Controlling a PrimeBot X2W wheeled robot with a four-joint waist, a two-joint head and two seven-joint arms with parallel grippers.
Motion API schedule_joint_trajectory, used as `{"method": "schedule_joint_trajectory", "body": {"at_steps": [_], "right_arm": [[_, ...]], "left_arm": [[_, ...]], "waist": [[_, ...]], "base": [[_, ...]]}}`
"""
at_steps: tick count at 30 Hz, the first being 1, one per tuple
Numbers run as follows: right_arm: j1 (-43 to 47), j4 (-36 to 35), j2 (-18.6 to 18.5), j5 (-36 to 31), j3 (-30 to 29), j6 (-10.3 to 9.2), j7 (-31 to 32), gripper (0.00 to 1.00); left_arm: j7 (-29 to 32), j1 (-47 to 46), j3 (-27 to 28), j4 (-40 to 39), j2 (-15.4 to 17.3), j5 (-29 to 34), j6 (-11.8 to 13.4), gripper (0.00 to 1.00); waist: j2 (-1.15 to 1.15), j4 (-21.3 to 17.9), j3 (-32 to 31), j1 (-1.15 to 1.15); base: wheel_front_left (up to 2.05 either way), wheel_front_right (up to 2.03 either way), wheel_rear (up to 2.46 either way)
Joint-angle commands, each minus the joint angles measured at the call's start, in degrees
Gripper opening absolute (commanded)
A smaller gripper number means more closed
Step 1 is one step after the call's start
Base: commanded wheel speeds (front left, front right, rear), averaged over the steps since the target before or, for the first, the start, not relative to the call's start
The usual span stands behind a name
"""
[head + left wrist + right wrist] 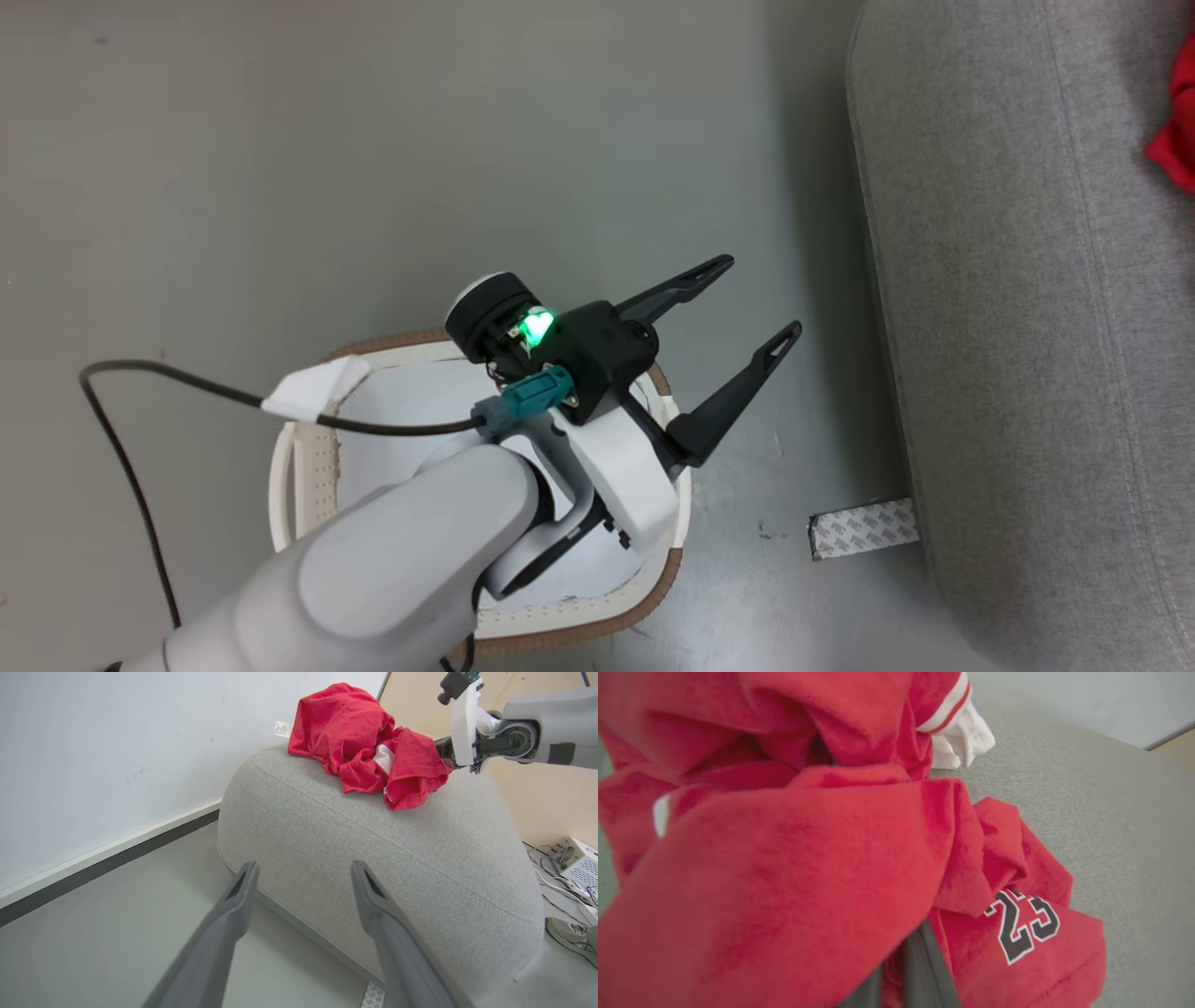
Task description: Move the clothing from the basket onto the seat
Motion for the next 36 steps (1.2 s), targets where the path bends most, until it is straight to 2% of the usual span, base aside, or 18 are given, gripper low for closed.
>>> {"method": "schedule_joint_trajectory", "body": {"at_steps": [1,2,4,10,14,19,23,26,30,36], "right_arm": [[-0.85,0.70,-0.64,0.87,1.21,-0.15,-0.24,0.23],[-1.06,0.95,-0.78,1.29,1.85,-0.15,-0.53,0.43],[-0.98,1.58,-0.86,1.99,3.18,-0.15,-0.91,1.00],[1.32,2.81,-0.84,3.96,8.12,-0.15,-1.22,1.00],[3.10,1.52,-2.51,4.61,11.32,-0.15,-1.38,1.00],[6.25,-3.09,-4.81,6.89,15.12,-0.15,-2.73,1.00],[9.61,-8.42,-7.18,9.31,15.41,-0.15,-5.22,1.00],[12.12,-12.95,-7.64,10.27,14.30,-0.14,-7.49,1.00],[16.58,-18.31,-5.63,11.37,10.63,-0.14,-10.64,1.00],[25.52,-25.35,1.89,8.33,2.88,-0.14,-15.96,1.00]], "left_arm": [[-0.55,0.50,0.15,0.39,0.32,-0.44,-0.01,1.00],[-0.67,0.65,0.19,0.60,0.40,-0.45,0.04,1.00],[-0.93,1.12,0.18,1.04,0.49,-0.83,0.16,1.00],[-2.60,3.87,0.14,2.81,0.74,-2.26,0.46,1.00],[-3.66,6.13,0.35,3.71,1.05,-3.08,1.01,1.00],[-5.71,10.74,1.51,4.18,2.22,-5.55,2.61,1.00],[-6.58,13.68,2.52,3.63,3.46,-6.81,3.80,1.00],[-7.18,15.71,4.15,2.91,5.16,-8.03,5.14,1.00],[-8.20,19.06,7.28,1.21,7.35,-10.52,7.29,1.00],[-9.44,24.76,13.09,-0.97,11.21,-13.23,10.96,1.00]], "waist": [[0.00,-0.28,-0.75,-0.01],[0.00,-0.45,-1.17,-0.01],[0.00,-0.83,-2.28,-0.01],[0.00,-2.00,-8.98,-0.01],[0.00,-2.32,-13.75,-0.01],[0.00,-2.14,-22.24,-0.01],[0.00,-0.15,-28.01,-0.01],[0.00,1.35,-31.64,-0.01],[0.00,3.49,-35.04,-0.01],[0.00,6.56,-36.36,-0.01]], "base": [[0.00,0.00,0.00],[0.00,0.00,0.00],[0.00,0.00,0.00],[0.00,0.00,0.00],[0.00,0.00,0.00],[0.00,0.00,0.00],[0.00,0.00,0.00],[0.00,0.00,0.00],[0.00,0.00,0.00],[0.00,0.00,0.00]]}}
